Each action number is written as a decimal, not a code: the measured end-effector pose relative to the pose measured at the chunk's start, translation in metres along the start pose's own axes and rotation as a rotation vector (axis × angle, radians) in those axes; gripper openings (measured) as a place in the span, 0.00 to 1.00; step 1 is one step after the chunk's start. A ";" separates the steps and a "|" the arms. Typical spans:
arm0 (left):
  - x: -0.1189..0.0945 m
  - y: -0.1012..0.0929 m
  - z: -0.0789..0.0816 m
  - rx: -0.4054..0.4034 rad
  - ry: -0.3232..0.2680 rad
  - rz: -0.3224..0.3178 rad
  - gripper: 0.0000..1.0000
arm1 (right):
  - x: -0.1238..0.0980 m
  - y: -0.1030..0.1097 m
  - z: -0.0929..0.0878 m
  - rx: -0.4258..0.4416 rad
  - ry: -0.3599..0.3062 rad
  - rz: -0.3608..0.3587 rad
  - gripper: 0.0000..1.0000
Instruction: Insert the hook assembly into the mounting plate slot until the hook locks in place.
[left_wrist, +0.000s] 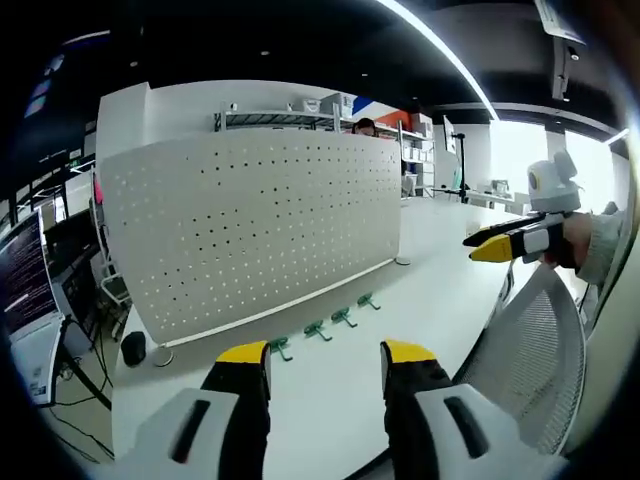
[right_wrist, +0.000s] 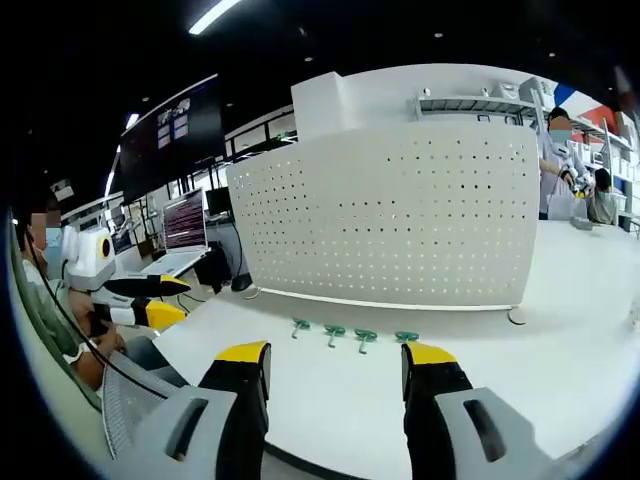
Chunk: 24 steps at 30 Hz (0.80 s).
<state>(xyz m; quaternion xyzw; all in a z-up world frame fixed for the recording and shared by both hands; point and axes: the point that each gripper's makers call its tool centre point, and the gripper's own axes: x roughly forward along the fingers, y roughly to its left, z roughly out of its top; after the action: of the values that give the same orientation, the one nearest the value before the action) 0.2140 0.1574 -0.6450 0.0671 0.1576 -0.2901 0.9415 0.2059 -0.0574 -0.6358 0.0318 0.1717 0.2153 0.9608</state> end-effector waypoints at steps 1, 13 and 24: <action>0.000 0.000 0.000 0.000 0.000 0.000 0.46 | 0.000 0.000 0.000 0.000 -0.001 0.000 0.51; -0.002 0.004 0.000 -0.001 -0.002 0.004 0.45 | 0.000 0.003 -0.001 0.004 -0.002 -0.002 0.51; -0.005 0.005 -0.002 -0.001 -0.001 0.000 0.45 | 0.000 0.010 0.000 0.000 -0.005 0.000 0.51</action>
<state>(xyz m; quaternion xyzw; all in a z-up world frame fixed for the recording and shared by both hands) 0.2125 0.1650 -0.6448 0.0664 0.1575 -0.2898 0.9417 0.2019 -0.0489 -0.6341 0.0322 0.1694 0.2153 0.9612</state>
